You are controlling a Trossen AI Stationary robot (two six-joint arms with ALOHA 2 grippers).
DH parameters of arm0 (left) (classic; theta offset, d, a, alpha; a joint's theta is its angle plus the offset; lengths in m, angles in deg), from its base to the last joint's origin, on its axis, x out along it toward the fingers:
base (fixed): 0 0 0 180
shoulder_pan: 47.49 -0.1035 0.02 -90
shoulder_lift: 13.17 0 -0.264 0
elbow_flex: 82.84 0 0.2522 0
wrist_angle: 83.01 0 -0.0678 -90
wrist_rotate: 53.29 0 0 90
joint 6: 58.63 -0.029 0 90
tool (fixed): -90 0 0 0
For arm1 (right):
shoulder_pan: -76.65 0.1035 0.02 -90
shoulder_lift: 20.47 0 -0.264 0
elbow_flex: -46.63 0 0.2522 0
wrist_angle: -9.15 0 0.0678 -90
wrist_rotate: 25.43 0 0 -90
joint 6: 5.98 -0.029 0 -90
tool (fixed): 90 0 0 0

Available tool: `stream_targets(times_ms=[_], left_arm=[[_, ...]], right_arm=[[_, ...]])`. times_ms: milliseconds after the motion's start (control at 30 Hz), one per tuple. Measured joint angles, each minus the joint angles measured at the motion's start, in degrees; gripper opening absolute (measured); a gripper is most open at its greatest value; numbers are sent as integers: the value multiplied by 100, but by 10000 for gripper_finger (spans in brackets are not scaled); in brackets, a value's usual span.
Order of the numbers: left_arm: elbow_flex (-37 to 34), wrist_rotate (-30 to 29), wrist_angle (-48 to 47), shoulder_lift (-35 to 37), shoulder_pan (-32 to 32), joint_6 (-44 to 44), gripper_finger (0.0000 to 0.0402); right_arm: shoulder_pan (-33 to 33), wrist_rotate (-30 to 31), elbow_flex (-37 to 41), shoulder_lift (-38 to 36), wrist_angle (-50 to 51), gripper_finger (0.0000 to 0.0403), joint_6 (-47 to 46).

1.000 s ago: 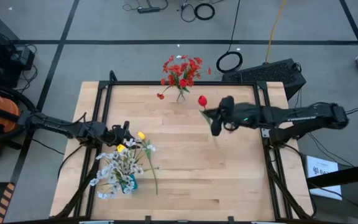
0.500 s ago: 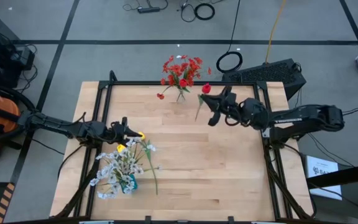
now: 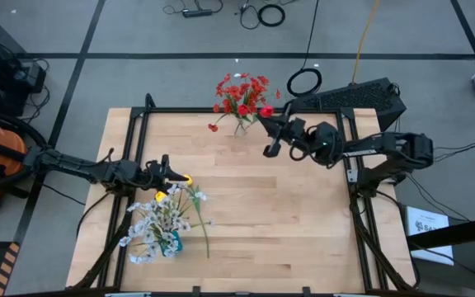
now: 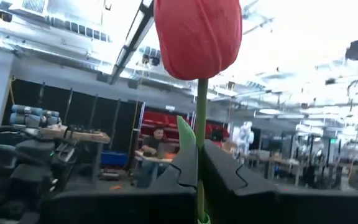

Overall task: Sort flowers into vase by color
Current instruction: Put the red flower into the transparent vase

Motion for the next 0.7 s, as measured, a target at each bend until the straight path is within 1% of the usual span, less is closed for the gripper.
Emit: stream_targets(times_ms=[133,333,467,600,700], left_arm=[[0,0,-2,0,0,-1,105],[0,0,-9,0,0,0,105],[0,0,-10,0,0,-1,105],[0,0,-11,0,0,-1,105],[0,0,-11,-4,0,-1,105]], right_arm=[[-87,-11,-486,195,142,0,225],[-274,-2,-1141,295,1107,0,623],[-278,-2,-1476,335,1602,0,898],[-279,-3,-1581,337,2108,0,947],[-323,-2,-1581,346,2394,0,797]])
